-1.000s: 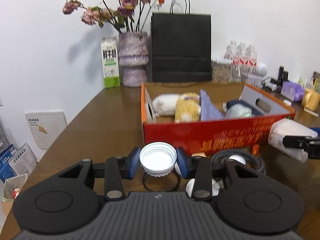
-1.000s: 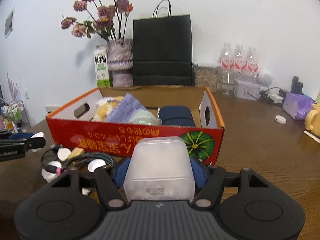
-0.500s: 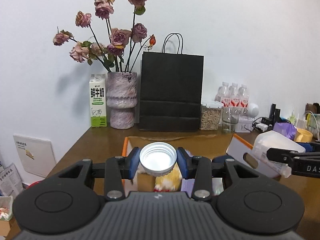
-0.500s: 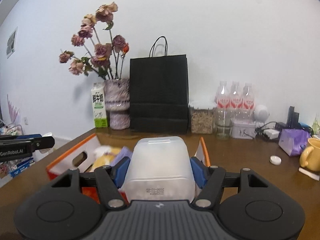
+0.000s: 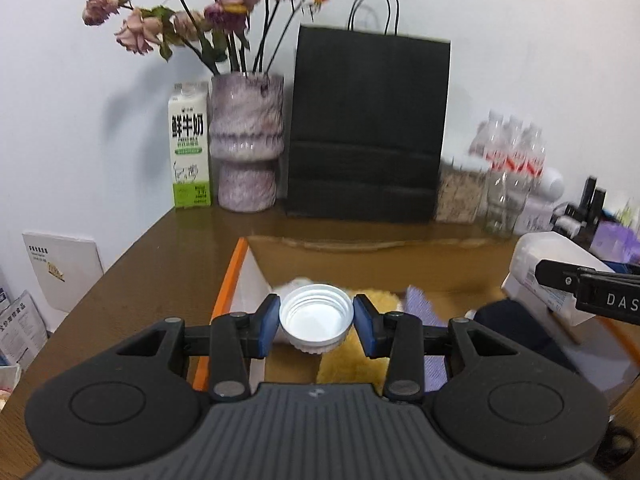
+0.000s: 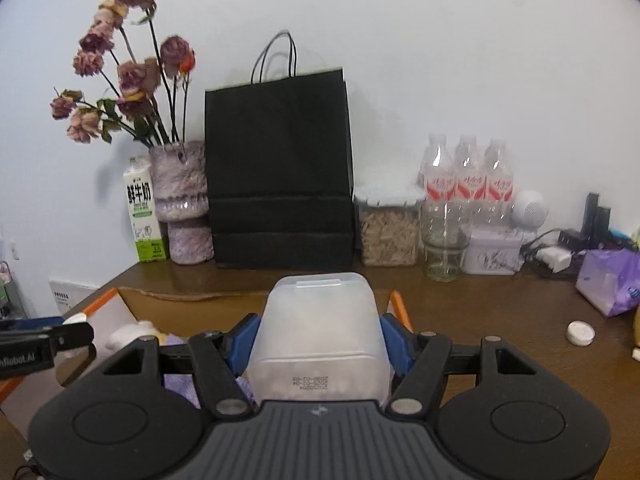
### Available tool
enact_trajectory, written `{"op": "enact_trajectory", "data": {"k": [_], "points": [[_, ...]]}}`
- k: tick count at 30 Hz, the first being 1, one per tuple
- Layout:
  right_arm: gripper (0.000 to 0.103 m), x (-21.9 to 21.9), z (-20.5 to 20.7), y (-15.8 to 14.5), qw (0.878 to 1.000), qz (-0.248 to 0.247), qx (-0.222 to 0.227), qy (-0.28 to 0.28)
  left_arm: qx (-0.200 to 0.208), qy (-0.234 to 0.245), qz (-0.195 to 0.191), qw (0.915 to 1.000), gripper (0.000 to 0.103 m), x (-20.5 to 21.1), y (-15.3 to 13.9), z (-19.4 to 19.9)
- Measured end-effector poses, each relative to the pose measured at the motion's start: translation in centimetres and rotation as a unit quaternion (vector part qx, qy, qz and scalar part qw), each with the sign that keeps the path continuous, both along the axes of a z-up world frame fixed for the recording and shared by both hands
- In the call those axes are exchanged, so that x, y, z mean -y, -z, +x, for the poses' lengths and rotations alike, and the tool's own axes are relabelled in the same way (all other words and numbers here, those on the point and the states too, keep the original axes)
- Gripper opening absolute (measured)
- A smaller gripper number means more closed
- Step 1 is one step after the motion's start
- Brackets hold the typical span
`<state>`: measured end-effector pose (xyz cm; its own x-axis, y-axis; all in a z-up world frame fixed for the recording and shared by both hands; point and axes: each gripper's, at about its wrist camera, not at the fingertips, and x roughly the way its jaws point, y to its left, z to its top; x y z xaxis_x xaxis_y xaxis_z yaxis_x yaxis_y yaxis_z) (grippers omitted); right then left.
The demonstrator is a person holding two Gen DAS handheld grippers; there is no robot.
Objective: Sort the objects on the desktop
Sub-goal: 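Lower the plastic box and white cap into the cardboard box and open both tools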
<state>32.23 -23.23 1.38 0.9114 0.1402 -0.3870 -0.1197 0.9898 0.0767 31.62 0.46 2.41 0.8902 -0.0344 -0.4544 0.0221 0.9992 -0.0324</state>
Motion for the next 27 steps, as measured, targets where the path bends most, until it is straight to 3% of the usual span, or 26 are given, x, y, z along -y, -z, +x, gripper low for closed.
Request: {"op": "enact_trajectory", "data": {"k": [10,12,13,14,15,18,27], "points": [[0.064,-0.2,-0.2,1.5,1.0,-0.003,-0.014,-0.007,-0.01,0.006,0.02,0.9997,0.042,0.9,1.3,0.1],[0.067,0.0,-0.5,1.5,1.0,0.005,-0.014,-0.008,-0.005,0.002,0.021,0.9998,0.062,1.0,1.4,-0.1],[0.072,0.1,-0.6,1.5,1.0,0.008,-0.016,-0.01,-0.002,0.0,0.023,0.9997,0.086,1.1,1.4,-0.4],[0.091,0.2,-0.9,1.4,1.0,0.012,-0.017,-0.011,0.004,0.0,0.023,0.9997,0.103,1.1,1.3,-0.5],[0.103,0.3,-1.2,1.3,1.0,0.017,-0.014,-0.012,0.018,0.0,0.021,0.9996,0.103,1.0,1.2,-1.0],[0.103,0.2,-2.5,0.7,0.999,0.019,0.002,-0.026,0.041,-0.004,0.012,0.9991,0.103,0.8,0.7,-2.1],[0.103,-0.6,-4.9,0.0,0.999,0.009,0.017,-0.044,0.05,-0.016,-0.003,0.9986,0.103,0.3,0.3,-3.0]]}}
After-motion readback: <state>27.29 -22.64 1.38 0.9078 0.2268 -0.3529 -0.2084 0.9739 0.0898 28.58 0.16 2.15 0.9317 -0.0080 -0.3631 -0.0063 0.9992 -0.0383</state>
